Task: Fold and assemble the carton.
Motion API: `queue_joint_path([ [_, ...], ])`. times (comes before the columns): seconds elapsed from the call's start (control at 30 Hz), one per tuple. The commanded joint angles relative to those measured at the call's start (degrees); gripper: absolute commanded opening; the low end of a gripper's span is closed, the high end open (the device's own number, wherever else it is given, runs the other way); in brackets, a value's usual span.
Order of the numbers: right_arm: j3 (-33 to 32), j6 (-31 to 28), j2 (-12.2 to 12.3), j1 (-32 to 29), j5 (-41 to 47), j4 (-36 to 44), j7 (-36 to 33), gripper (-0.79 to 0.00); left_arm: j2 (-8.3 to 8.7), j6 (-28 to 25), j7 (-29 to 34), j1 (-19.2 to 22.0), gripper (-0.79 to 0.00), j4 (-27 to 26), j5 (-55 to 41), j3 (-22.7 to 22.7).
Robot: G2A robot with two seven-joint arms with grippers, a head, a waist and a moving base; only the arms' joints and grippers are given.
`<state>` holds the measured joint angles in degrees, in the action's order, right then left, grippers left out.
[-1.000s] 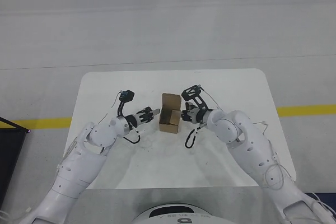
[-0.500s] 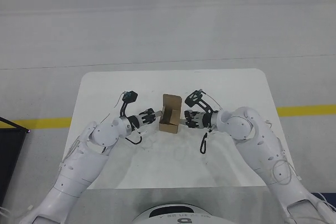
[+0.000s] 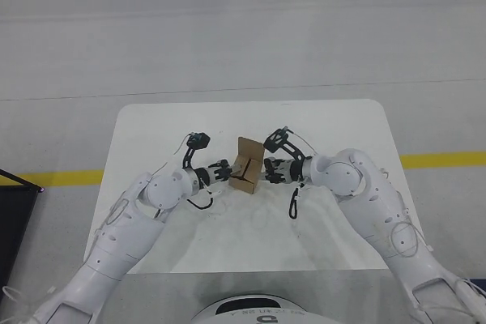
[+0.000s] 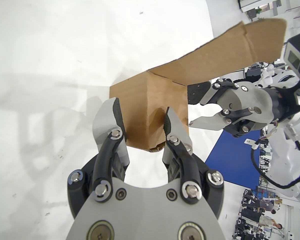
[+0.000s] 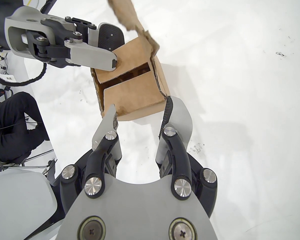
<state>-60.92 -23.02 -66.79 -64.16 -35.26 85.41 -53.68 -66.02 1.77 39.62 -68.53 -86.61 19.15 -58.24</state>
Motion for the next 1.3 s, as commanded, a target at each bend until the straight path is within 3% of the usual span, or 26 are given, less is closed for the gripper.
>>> queue_joint_path([
  [0.0,-0.17,0.04,0.08,-0.1,0.07,0.02,0.44,-0.385,-0.08,0.56,-0.07,0.22,-0.434,0.08,0.44,0.26],
  [0.13,-0.81,-0.49,0.41,-1.02,-0.31,0.99,1.58,-0.354,-0.21,1.15,0.34,0.37,-0.785,-0.26,0.21,0.52],
  [0.47,-4.36,-3.29,1.59,-5.06,-0.51,5.01,6.49,-0.302,-0.04,3.29,0.94,-0.45,-0.785,-3.15,2.7,0.32],
  [0.53,-5.15,-3.71,1.82,-5.68,-0.43,5.41,7.35,-0.262,0.06,3.66,0.83,-0.95,-0.785,-4.06,3.31,0.04],
  [0.57,-5.52,-3.84,1.9,-5.92,-0.29,5.57,7.86,-0.243,0.11,3.72,0.68,-1.25,-0.511,-4.57,3.45,-0.15],
  [0.6,-5.87,-4.06,1.98,-6.12,-0.11,5.76,8.47,-0.2,0.17,3.73,0.56,-1.6,0.0,-5.0,3.5,-0.36],
  [0.67,-6.86,-4.83,2.09,-6.5,0.64,6.28,11.01,-0.052,0.3,3.59,0.28,-2.28,0.0,-5.77,3.61,-0.9],
  [0.77,-7.68,-4.89,2.23,-6.58,1.19,5.47,12.55,-0.074,0.55,3.11,-0.39,-3.38,0.0,-6.52,3.27,-2.24],
  [1.03,-6.46,-5.95,2.43,-6.2,-2.58,6.27,13.16,-0.031,1.22,1.22,-0.5,-5.17,0.0,-5.64,-0.78,-7.08],
  [1.27,-7.45,-8.38,2.3,-5.19,0.47,4.89,20.1,-0.083,1.3,0.36,-0.16,-5.15,0.0,-4.37,-1.6,-7.77],
])
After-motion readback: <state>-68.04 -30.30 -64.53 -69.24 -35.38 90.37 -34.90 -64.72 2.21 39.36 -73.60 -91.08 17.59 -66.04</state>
